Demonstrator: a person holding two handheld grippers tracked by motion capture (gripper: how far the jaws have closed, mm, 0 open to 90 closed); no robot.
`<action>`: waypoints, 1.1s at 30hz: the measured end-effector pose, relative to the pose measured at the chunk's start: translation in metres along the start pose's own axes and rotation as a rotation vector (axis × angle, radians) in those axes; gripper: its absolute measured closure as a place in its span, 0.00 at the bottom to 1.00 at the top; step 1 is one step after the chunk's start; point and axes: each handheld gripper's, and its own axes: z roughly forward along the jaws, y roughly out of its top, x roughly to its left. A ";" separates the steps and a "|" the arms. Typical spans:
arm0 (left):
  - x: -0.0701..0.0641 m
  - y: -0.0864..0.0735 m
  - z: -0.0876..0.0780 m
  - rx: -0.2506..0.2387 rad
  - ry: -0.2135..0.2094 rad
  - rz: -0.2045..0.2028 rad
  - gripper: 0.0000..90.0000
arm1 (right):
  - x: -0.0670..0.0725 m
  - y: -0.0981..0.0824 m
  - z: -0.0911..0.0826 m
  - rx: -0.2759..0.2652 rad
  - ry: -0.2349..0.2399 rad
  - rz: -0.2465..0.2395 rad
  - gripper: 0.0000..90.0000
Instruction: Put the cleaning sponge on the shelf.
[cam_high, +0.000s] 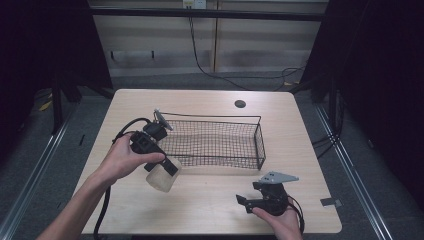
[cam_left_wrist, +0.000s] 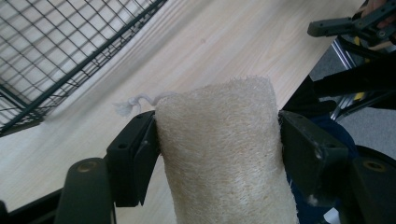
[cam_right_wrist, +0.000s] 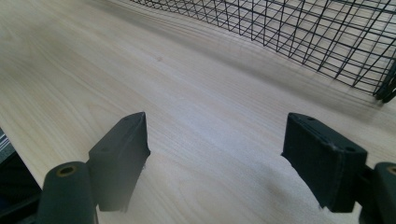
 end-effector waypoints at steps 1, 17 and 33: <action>0.001 0.001 -0.002 -0.001 -0.008 -0.005 0.35 | 0.000 0.000 0.000 0.000 0.000 0.001 0.24; -0.008 0.024 -0.037 -0.043 0.044 -0.027 0.35 | 0.000 0.000 0.000 0.003 0.006 0.010 0.24; 0.005 0.056 -0.036 -0.076 0.198 -0.239 0.35 | 0.001 -0.001 0.000 0.007 0.012 0.002 0.24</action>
